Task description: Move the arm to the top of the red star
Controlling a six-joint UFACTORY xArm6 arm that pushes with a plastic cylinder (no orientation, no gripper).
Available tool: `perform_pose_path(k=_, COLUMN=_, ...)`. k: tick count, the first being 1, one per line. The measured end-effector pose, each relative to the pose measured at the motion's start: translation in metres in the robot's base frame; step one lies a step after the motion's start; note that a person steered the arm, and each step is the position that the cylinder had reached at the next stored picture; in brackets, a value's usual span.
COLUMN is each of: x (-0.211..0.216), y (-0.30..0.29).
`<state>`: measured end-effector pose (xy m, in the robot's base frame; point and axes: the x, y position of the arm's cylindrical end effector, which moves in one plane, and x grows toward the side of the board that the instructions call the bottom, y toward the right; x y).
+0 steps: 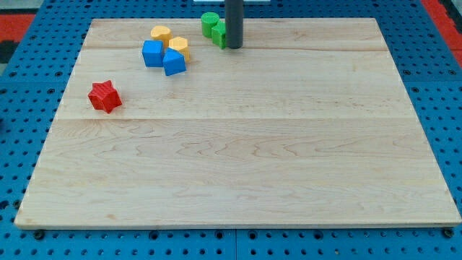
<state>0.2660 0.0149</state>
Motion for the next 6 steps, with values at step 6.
perform_pose_path(k=6, x=0.114, y=0.019)
